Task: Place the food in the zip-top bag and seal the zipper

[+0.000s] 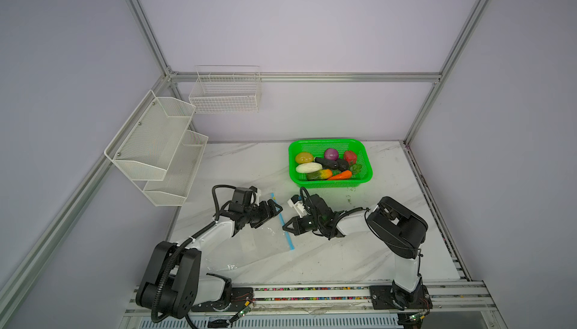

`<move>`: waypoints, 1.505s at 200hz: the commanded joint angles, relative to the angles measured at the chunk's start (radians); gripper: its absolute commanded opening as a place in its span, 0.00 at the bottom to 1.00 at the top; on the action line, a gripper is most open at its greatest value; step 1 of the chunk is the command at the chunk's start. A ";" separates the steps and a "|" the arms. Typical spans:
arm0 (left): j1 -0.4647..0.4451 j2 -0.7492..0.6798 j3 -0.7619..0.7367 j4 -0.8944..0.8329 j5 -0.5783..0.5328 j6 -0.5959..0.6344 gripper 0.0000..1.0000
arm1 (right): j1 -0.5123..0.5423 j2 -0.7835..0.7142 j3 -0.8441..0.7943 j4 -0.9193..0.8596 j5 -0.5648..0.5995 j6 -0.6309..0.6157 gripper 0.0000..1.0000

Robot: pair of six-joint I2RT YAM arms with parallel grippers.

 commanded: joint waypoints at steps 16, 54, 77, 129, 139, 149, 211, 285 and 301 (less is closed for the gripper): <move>-0.009 -0.045 0.149 -0.065 -0.072 0.079 0.82 | 0.004 -0.076 0.005 0.003 0.124 -0.048 0.00; -0.073 -0.044 0.193 -0.148 -0.172 0.132 0.77 | 0.020 -0.110 -0.003 -0.006 0.207 -0.061 0.00; -0.106 -0.053 0.218 -0.190 -0.226 0.158 0.71 | 0.052 -0.126 0.000 -0.020 0.278 -0.078 0.00; -0.164 -0.025 0.282 -0.261 -0.254 0.235 0.63 | 0.089 -0.091 0.047 -0.058 0.304 -0.138 0.00; -0.175 -0.016 0.299 -0.287 -0.267 0.258 0.62 | 0.090 -0.089 0.049 -0.053 0.296 -0.144 0.00; -0.186 -0.011 0.312 -0.303 -0.281 0.275 0.60 | 0.091 -0.087 0.051 -0.051 0.292 -0.147 0.00; -0.218 0.027 0.332 -0.333 -0.360 0.297 0.47 | 0.091 -0.079 0.063 -0.043 0.286 -0.163 0.00; -0.227 0.076 0.335 -0.305 -0.379 0.317 0.38 | 0.091 -0.071 0.071 -0.047 0.279 -0.176 0.00; -0.227 0.085 0.329 -0.276 -0.371 0.317 0.37 | 0.090 -0.071 0.072 -0.045 0.277 -0.175 0.00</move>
